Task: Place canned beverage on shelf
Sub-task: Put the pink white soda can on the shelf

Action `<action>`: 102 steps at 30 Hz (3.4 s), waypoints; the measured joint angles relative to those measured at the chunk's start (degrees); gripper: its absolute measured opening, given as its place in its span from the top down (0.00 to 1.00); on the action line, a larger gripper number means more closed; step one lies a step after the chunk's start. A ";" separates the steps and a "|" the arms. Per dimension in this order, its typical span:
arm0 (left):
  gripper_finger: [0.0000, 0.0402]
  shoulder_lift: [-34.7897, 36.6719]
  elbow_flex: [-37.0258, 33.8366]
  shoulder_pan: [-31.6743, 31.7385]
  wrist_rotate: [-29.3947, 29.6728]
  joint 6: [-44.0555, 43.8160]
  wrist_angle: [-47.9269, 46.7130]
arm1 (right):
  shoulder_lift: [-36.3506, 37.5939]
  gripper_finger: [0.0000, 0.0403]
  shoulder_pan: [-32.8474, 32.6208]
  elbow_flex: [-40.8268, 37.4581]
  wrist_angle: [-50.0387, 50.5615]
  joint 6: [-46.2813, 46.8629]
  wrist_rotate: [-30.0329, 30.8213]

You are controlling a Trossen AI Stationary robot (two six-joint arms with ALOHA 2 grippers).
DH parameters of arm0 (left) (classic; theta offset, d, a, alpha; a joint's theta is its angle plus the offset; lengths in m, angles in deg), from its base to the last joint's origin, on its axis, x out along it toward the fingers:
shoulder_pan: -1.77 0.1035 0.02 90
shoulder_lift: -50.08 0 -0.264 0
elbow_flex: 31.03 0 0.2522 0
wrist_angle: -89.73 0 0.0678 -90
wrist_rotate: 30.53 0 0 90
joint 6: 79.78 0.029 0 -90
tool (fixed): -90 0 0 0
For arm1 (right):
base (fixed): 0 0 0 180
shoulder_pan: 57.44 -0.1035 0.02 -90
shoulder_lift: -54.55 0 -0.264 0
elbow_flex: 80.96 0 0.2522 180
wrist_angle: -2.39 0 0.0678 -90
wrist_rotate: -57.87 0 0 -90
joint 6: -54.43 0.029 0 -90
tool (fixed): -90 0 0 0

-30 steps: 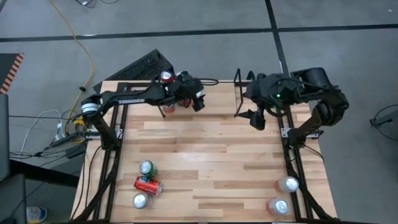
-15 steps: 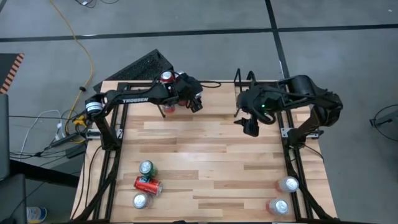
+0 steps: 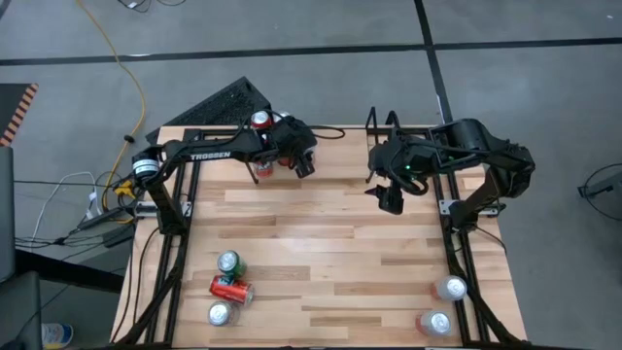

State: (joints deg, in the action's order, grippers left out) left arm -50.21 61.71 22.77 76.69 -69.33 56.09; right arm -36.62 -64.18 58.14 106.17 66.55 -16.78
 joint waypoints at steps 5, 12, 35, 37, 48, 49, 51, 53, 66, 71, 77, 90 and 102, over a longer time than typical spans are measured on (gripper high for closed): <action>0.73 0.04 0.00 0.04 -4.79 3.46 -0.46 | 0.00 0.17 0.01 0.00 0.00 0.07 0.00; 0.94 0.01 -0.02 -0.07 -6.35 6.49 0.80 | 0.00 0.17 0.00 0.00 0.00 1.41 -0.02; 0.29 1.16 -0.19 -2.75 -2.38 16.35 -0.34 | 0.00 0.17 -1.92 0.00 -0.02 2.63 -0.22; 0.28 1.65 -0.22 -3.56 -0.92 18.00 0.07 | 0.00 0.17 -1.92 0.00 0.00 2.60 -0.22; 0.28 3.42 -0.11 -1.19 -5.12 25.99 6.03 | 0.02 0.17 -1.92 0.00 0.00 2.83 -0.22; 0.28 3.42 -0.11 -0.20 -7.00 25.66 5.54 | 0.02 0.17 -1.93 0.00 0.00 2.84 -0.22; 0.28 3.42 -0.11 1.74 -9.99 25.00 5.05 | 0.02 0.17 -1.97 0.00 0.00 2.84 -0.22; 0.28 3.42 -0.11 3.31 -12.03 25.23 5.47 | 0.02 0.17 -1.97 0.00 0.00 2.78 -0.22; 0.28 3.42 -0.11 5.69 -19.44 23.19 6.37 | 0.02 0.17 -1.79 0.00 0.00 2.23 0.04; 0.28 3.79 -0.11 2.37 -9.91 20.04 6.49 | 0.05 0.17 -1.90 -0.57 -0.20 2.90 2.72; 0.28 15.84 -0.09 -3.86 -8.02 12.05 -0.52 | -0.07 0.17 -2.20 -9.45 -2.21 2.18 10.70; 0.28 51.69 -0.02 -19.30 -7.44 -10.19 -8.67 | -0.06 0.39 7.11 -38.30 -50.55 -8.01 17.50; 0.28 63.17 -2.95 -25.53 -5.66 -18.81 -13.07 | 0.04 0.98 14.99 -46.16 -59.70 0.22 10.94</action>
State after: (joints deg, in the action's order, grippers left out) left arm 12.97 58.76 -2.76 71.03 -88.14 43.02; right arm -36.58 -49.19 11.98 46.47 66.76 -5.83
